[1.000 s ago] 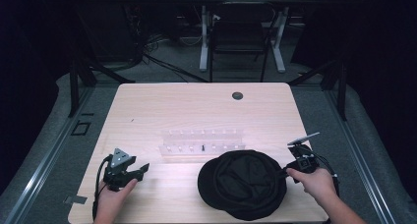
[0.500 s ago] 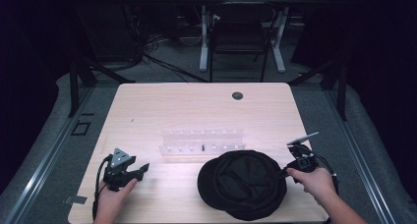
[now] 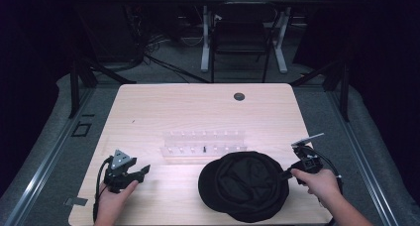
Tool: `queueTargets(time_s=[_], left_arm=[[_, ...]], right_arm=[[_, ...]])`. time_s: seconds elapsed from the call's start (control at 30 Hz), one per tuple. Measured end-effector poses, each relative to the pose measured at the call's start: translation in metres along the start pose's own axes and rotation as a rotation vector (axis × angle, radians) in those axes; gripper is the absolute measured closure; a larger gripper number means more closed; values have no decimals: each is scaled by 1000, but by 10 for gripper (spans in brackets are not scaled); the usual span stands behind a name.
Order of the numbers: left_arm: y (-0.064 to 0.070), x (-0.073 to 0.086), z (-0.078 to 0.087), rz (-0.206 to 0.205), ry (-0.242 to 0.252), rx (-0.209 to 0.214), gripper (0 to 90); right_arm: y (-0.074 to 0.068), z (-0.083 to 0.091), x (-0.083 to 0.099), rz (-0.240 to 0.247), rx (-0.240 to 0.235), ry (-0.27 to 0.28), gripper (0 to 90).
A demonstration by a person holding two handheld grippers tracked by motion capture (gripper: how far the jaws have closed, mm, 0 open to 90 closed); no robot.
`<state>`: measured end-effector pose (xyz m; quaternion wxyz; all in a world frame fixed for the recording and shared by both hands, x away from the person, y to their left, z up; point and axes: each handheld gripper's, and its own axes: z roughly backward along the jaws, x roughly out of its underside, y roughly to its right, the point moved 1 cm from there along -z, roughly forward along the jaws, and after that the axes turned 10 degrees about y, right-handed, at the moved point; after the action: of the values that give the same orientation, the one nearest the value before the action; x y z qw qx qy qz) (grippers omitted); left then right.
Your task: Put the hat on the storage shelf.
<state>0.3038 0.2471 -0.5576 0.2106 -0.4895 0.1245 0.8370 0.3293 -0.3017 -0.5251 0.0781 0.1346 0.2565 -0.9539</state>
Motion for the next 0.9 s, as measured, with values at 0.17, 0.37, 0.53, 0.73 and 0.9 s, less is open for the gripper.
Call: queueTargets(time_s=[0.17,0.37,0.53,0.73,0.9], left_arm=[[0,0,0,5,3,-2,400],[0,0,0,6,3,-2,400],[-1,1,1,7,-1,-2,400],[-1,1,1,6,-4,-4,400],[0,2,0,10,-2,-6,400]], right_arm=[[-4,5,0,8,11,9,874],[-7,15,-3,7,47,26,875],[-7,26,-5,25,93,10,875],[-8,40,-6,29,120,11,876],[-10,53,-7,35,138,21,875]])
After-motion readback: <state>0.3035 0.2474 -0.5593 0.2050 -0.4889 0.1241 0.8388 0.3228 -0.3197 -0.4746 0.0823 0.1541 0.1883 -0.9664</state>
